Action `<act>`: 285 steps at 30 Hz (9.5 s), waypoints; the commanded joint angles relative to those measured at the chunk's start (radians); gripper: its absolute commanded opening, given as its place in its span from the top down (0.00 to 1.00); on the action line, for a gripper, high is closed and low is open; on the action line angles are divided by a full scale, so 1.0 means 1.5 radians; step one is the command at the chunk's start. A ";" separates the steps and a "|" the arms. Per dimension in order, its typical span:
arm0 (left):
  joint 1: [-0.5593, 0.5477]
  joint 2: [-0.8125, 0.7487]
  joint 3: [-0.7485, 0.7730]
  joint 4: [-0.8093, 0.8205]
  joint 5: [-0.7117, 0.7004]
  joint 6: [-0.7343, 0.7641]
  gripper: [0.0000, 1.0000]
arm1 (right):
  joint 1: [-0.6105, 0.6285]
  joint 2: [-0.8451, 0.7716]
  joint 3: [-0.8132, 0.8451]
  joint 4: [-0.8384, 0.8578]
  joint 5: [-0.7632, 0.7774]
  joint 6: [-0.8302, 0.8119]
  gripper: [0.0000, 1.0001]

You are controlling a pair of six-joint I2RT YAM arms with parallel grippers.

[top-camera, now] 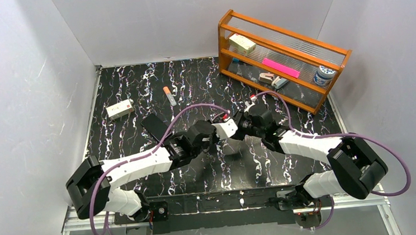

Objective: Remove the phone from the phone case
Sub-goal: Remove the phone case from the phone, then place the phone case at the center of the board, then place the phone at the center of the board, then pick up the phone at the center of the board.

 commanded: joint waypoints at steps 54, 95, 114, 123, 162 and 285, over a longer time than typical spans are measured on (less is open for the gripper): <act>0.031 -0.123 -0.032 0.014 -0.018 0.014 0.35 | 0.016 0.060 0.116 0.003 -0.053 -0.030 0.99; 0.091 -0.039 -0.027 0.052 0.092 0.006 0.46 | 0.028 0.087 0.134 0.058 -0.123 -0.002 0.99; 0.058 -0.029 -0.039 0.085 0.068 -0.017 1.00 | 0.032 0.073 0.143 -0.001 -0.038 -0.001 0.99; 0.034 -0.076 -0.028 0.051 0.034 -0.019 1.00 | 0.029 0.112 0.142 -0.050 0.027 -0.014 0.99; 0.116 -0.051 -0.031 0.119 0.013 0.043 1.00 | -0.165 0.242 0.155 -0.022 0.090 -0.217 0.82; 0.517 0.266 0.146 -0.297 -0.118 -0.859 0.02 | -0.182 -0.417 -0.003 -0.354 0.252 -0.447 0.01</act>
